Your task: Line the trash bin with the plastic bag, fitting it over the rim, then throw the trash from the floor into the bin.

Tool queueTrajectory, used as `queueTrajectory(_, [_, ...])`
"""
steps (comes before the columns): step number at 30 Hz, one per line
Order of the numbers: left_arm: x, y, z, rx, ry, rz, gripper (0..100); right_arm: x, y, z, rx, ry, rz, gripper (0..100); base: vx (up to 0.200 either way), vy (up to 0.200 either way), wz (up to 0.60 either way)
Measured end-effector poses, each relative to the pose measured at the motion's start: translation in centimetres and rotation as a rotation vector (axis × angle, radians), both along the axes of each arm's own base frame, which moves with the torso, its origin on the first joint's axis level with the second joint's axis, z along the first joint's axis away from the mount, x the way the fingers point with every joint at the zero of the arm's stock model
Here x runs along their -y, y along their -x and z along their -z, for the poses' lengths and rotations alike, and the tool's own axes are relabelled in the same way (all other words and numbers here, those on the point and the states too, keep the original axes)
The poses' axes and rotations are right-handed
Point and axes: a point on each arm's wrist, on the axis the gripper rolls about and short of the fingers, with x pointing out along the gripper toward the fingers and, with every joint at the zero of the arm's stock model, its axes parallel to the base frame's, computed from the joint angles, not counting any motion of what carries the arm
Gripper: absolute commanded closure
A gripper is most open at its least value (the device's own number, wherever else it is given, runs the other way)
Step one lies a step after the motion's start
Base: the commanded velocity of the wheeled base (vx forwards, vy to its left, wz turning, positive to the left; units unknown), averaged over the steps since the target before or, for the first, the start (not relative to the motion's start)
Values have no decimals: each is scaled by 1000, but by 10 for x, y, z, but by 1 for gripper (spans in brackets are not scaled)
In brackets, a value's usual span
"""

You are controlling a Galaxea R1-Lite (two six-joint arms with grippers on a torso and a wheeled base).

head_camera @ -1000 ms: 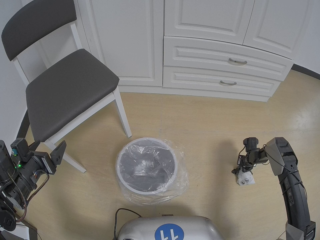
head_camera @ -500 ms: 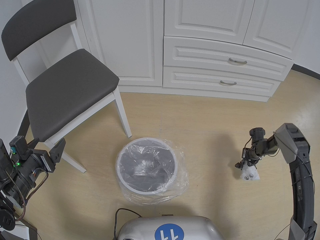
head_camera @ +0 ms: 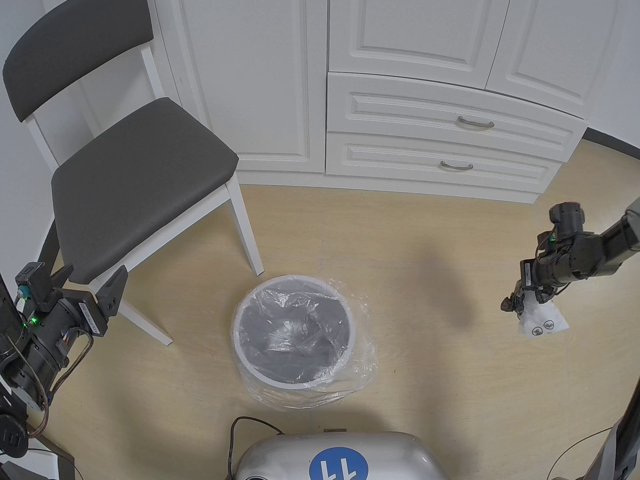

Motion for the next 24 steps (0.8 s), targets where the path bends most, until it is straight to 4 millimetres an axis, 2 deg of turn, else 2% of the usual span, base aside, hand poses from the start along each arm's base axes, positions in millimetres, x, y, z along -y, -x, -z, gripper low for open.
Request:
queueTrajectory(6, [0, -1, -3, 13, -4, -7, 0, -37, 60, -61, 136, 3, -146, 100, 0, 0, 0])
queueTrajectory(12, [1, -3, -9, 42, 10, -11, 0, -102, 116, -104, 364, -102, -352, 100, 0, 0, 0])
queueTrajectory(15, [0, -3, -12, 53, 16, -14, 0, -133, 134, -114, 474, -207, -448, 100, 0, 0, 0])
queueTrajectory(19, [-1, -4, -15, 71, 23, -23, 0, -167, 145, -121, 619, -348, -548, 100, 0, 0, 0])
queueTrajectory(22, [-2, -4, -18, 90, 27, -29, 0, -189, 145, -118, 703, -435, -597, 100, 0, 0, 0])
queueTrajectory(24, [-3, -4, -19, 99, 29, -33, 0, -206, 141, -109, 752, -487, -621, 100, 0, 0, 0])
